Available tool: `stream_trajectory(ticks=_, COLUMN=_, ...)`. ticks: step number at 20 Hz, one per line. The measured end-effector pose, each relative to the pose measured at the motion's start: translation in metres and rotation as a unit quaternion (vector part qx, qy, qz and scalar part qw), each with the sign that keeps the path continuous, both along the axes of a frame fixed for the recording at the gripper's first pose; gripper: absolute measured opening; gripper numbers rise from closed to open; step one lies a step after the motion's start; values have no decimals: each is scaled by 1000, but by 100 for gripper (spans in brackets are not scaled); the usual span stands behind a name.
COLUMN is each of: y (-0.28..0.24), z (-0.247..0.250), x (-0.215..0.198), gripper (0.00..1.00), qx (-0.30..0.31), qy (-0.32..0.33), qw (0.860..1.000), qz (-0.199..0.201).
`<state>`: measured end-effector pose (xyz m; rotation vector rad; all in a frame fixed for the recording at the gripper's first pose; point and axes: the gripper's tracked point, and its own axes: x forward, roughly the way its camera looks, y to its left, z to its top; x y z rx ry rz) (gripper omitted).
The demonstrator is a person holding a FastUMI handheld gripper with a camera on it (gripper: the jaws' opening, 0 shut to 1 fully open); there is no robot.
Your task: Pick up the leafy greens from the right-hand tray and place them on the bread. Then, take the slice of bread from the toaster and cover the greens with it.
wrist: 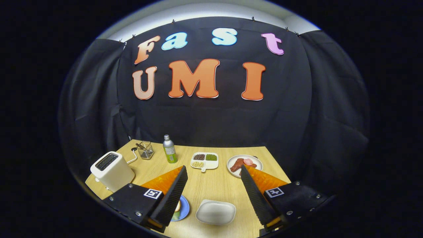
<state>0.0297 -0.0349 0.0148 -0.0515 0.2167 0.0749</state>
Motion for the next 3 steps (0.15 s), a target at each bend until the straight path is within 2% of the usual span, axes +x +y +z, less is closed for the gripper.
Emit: stream_trajectory(ticks=3, y=-9, z=10, x=-4, gripper=97, qx=7, qy=-16, qw=1000, qz=3)
